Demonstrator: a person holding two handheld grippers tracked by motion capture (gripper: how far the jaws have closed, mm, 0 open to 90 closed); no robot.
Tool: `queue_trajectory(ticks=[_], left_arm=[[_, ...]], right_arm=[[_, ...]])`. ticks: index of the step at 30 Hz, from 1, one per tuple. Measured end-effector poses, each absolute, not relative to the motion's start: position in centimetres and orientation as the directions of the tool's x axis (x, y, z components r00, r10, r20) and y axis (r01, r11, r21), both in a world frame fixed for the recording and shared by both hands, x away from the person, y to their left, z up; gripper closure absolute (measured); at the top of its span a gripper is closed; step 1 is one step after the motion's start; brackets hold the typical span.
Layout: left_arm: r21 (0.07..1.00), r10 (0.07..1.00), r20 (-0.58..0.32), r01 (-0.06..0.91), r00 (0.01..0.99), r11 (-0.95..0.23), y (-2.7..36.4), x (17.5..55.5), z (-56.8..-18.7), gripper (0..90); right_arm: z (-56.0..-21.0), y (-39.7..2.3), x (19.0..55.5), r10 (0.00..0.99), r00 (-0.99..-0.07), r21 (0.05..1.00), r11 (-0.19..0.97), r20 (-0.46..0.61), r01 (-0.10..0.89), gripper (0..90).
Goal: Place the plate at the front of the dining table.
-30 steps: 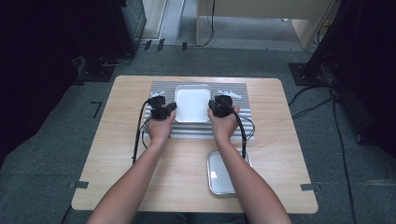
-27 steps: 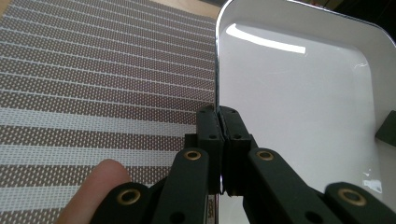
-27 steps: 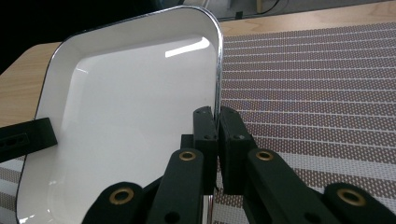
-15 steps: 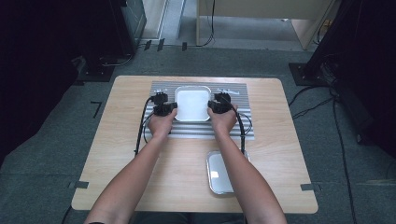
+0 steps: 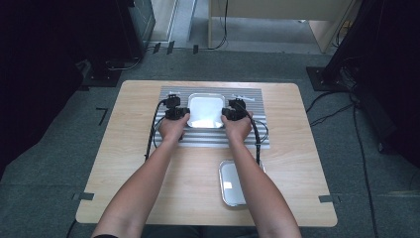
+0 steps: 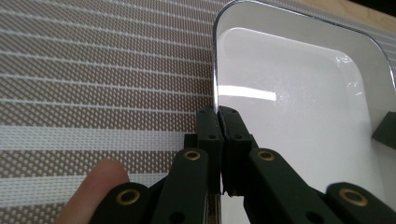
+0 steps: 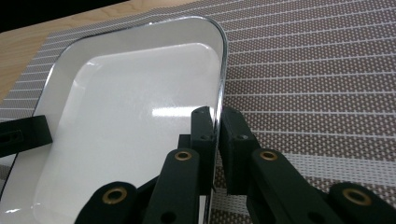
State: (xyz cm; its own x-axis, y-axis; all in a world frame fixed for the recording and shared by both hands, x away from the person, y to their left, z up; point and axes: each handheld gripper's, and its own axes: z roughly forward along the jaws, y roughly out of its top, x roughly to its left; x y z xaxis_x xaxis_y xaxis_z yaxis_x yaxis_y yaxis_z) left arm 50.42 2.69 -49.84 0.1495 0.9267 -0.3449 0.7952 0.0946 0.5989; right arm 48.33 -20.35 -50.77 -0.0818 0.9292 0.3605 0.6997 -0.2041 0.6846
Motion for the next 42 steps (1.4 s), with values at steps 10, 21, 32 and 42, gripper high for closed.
queue_trajectory(ticks=[10, 21, 32, 42], left_arm=[[0.605, 0.930, -0.319, 0.795, 0.181, 0.052, 1.4, 50.6, -50.1, 87.5], [0.586, 0.926, -0.322, 0.810, 0.197, 0.032, 0.3, 50.9, -50.1, 85.6], [0.613, 0.896, -0.361, 0.790, 0.258, 0.019, 0.7, 50.7, -50.4, 69.8], [0.658, 0.874, -0.409, 0.748, 0.265, 0.081, 2.4, 50.0, -50.6, 40.6]], right_arm=[[-51.3, -21.5, 48.5, 0.935, -0.075, 0.679, -0.194, 0.345, 0.708, 85.2], [-51.5, -23.0, 49.0, 0.929, -0.082, 0.676, -0.201, 0.362, 0.709, 85.3], [-51.3, -23.5, 49.1, 0.930, -0.127, 0.685, -0.158, 0.346, 0.711, 67.7], [-49.5, -25.5, 48.5, 0.952, -0.103, 0.688, -0.131, 0.287, 0.714, 46.9]])
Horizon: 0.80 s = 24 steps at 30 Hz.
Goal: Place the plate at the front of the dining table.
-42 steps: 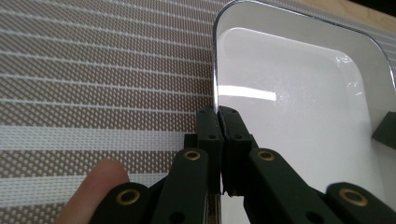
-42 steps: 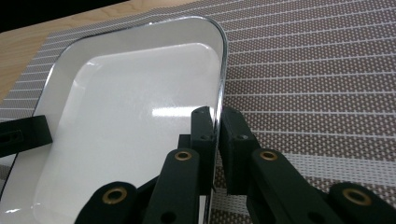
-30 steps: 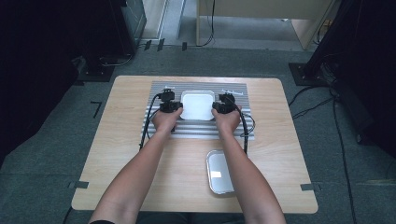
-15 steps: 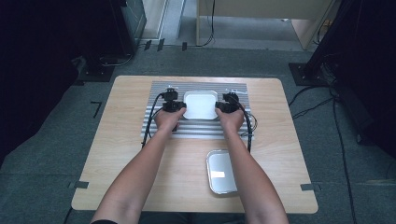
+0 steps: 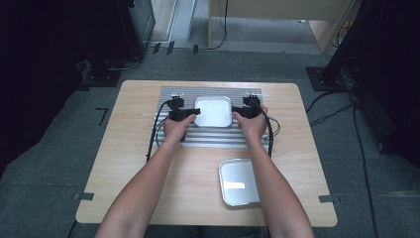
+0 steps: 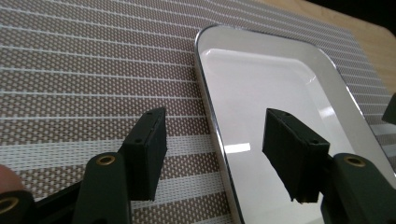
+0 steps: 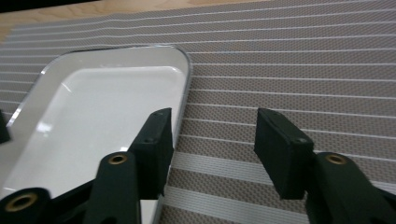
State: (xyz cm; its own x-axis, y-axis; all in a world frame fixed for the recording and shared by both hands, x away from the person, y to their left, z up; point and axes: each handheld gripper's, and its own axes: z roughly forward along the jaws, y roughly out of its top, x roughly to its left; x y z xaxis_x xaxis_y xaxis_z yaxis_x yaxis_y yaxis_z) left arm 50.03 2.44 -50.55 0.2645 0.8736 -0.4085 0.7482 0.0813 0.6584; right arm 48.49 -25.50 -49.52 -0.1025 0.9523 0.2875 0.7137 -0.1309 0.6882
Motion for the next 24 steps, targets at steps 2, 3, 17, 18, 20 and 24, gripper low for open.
queue_trajectory(ticks=[2, 3, 17, 18, 20, 24], left_arm=[[0.664, 0.873, -0.410, 0.742, 0.264, 0.087, 2.9, 49.8, -50.5, 39.9], [0.666, 0.872, -0.412, 0.740, 0.262, 0.092, 3.1, 49.6, -50.4, 39.2], [0.684, 0.845, -0.429, 0.726, 0.319, 0.073, 6.1, 46.7, -49.4, 18.2], [0.691, 0.846, -0.421, 0.720, 0.327, 0.066, 6.2, 46.5, -49.3, 17.9], [0.704, 0.849, -0.399, 0.709, 0.346, 0.042, 6.4, 46.1, -49.1, 16.9], [0.711, 0.869, -0.356, 0.703, 0.344, 0.013, 6.5, 45.2, -48.8, 16.3]], right_arm=[[-49.3, -25.9, 48.1, 0.958, -0.104, 0.704, -0.121, 0.268, 0.700, 42.7], [-49.2, -26.2, 47.9, 0.958, -0.110, 0.713, -0.117, 0.265, 0.692, 40.1], [-48.2, -26.8, 44.7, 0.967, -0.186, 0.778, -0.018, 0.173, 0.628, 20.2], [-48.1, -27.0, 44.5, 0.965, -0.191, 0.778, -0.021, 0.181, 0.628, 17.8], [-48.0, -27.4, 44.1, 0.961, -0.198, 0.782, -0.029, 0.193, 0.623, 16.8], [-47.7, -28.3, 43.2, 0.963, -0.173, 0.788, -0.059, 0.206, 0.613, 15.2]])
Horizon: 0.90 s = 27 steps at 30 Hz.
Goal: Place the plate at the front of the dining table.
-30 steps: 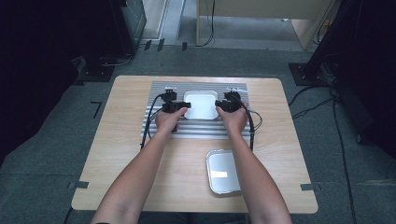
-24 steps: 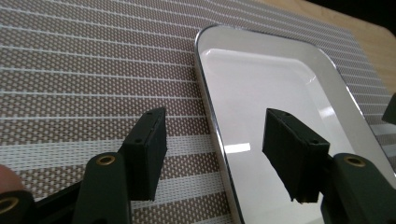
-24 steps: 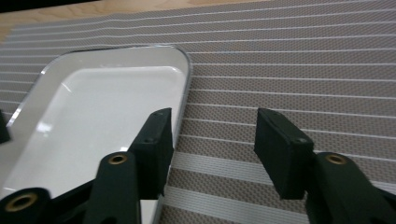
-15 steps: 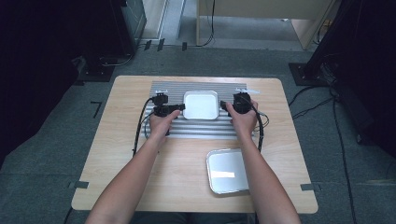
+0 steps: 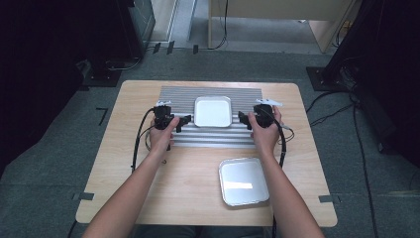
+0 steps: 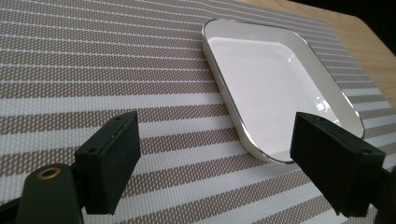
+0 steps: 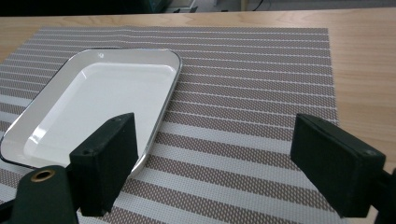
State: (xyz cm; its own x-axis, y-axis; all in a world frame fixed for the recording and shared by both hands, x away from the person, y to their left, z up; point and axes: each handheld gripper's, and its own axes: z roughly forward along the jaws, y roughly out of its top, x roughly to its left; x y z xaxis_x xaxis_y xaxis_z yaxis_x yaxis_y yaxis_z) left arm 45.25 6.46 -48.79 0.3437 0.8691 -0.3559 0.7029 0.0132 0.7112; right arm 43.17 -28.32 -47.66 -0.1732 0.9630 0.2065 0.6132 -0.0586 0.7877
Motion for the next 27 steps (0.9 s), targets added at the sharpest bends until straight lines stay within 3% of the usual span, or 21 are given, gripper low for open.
queue_trajectory(ticks=[4, 12, 27], left_arm=[[0.719, 0.863, -0.365, 0.694, 0.349, 0.023, 6.7, 44.3, -48.6, 16.3], [0.740, 0.890, -0.281, 0.672, 0.359, -0.037, 7.4, 42.6, -48.8, 16.3], [0.752, 0.887, -0.264, 0.657, 0.379, -0.057, 8.5, 39.3, -49.2, 16.3]], right_arm=[[-47.6, -29.0, 42.4, 0.959, -0.167, 0.783, -0.079, 0.228, 0.617, 15.1], [-47.2, -29.3, 40.7, 0.960, -0.201, 0.792, -0.035, 0.196, 0.610, 16.1], [-47.4, -31.4, 37.6, 0.958, -0.208, 0.791, -0.031, 0.199, 0.611, 17.5]])
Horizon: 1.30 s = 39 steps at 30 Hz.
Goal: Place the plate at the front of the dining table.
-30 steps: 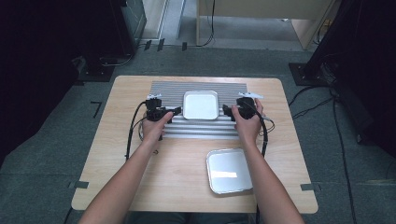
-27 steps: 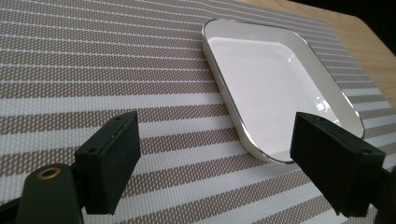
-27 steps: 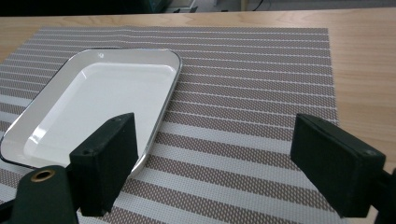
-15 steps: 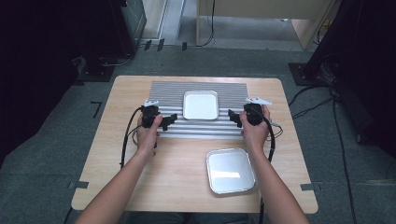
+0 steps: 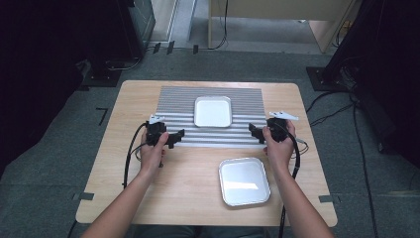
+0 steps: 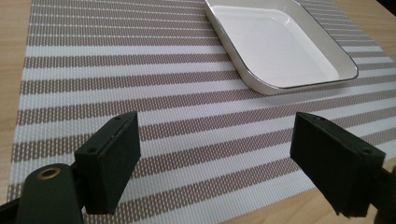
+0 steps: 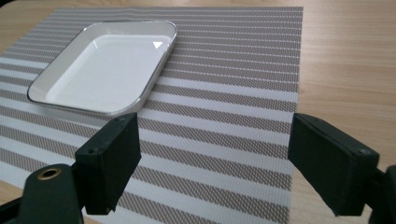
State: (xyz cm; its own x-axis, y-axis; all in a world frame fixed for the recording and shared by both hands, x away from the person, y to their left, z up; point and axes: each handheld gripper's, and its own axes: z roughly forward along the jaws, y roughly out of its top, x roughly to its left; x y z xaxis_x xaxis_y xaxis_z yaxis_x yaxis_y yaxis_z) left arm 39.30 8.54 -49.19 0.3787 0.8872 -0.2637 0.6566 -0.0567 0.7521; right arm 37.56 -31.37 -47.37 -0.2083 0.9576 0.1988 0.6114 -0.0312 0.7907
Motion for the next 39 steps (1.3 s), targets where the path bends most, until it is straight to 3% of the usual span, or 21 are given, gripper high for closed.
queue_trajectory(ticks=[39], left_arm=[[0.779, 0.874, -0.260, 0.624, 0.410, -0.061, 14.3, 31.9, -49.7, 14.1]], right_arm=[[-49.9, -38.0, 28.4, 0.953, -0.187, 0.767, -0.067, 0.238, 0.638, 19.6]])
